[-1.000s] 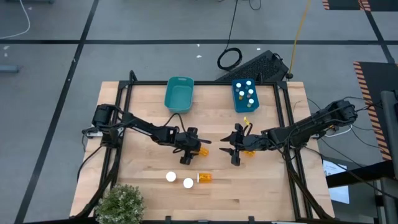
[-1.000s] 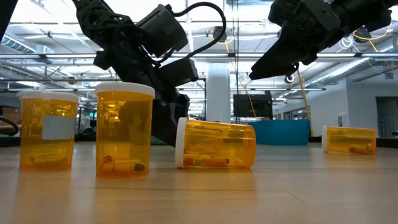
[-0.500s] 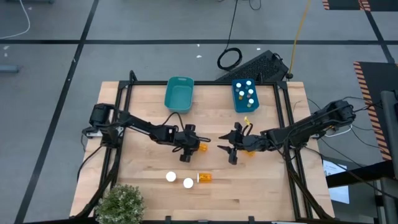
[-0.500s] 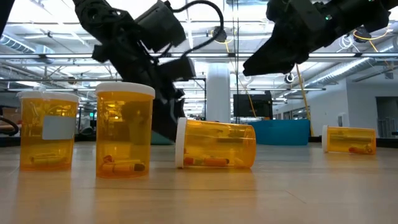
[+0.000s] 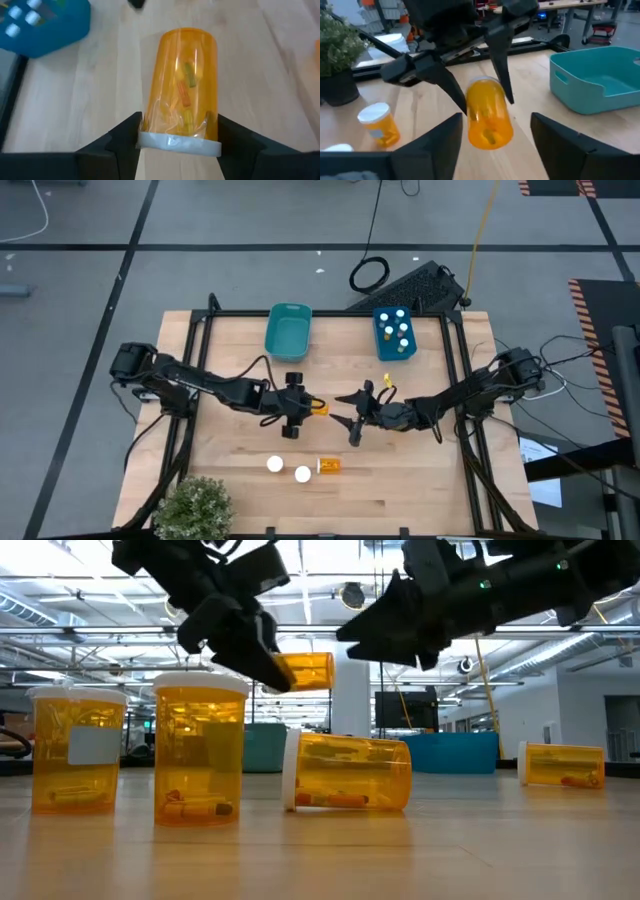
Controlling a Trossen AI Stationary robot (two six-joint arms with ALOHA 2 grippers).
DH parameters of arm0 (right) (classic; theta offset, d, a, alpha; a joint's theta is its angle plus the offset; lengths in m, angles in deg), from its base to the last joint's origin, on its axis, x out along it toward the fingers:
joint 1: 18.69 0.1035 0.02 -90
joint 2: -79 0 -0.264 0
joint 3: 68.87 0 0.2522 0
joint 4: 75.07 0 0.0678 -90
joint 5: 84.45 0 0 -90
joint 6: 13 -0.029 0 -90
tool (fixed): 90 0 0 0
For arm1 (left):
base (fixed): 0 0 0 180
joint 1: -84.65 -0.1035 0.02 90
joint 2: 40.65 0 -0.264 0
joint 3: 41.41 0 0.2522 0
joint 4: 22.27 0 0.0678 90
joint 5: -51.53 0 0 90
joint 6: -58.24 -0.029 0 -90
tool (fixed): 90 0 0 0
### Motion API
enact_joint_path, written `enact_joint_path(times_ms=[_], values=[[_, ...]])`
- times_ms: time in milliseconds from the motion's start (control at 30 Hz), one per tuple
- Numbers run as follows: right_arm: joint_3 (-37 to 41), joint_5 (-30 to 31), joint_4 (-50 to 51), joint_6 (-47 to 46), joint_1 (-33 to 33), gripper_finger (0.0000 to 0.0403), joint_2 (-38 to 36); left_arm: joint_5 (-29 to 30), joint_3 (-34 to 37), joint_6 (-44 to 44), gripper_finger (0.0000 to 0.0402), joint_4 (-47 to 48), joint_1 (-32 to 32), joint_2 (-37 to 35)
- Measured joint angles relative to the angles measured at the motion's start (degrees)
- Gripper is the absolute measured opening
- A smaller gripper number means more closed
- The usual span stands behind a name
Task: Pick and place medicine bottles into bin by pill shape (circle, oval)
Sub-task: Put the big orange pill bottle into the green bin
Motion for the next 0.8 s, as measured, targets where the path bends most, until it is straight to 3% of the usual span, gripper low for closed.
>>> enact_joint_path(times_ms=[267, 567, 800], values=[[-2.6, -1.9, 0.3, -5.8, -1.9, 0.0304, 2.5, 5.9, 0.0, 0.0, 0.0214, 0.2, 2.2, -0.8], [-5.0, -12.4, -3.9, -12.6, -6.2, 0.0301, 7.2, 9.2, 0.0, -2.5, 0.0215, -1.9, 3.8, -0.9], [-5.2, -12.6, -6.7, -11.2, -6.5, 0.0287, 7.6, 10.5, 0.0, -3.4, 0.0216, -2.2, 4.1, -0.9]])
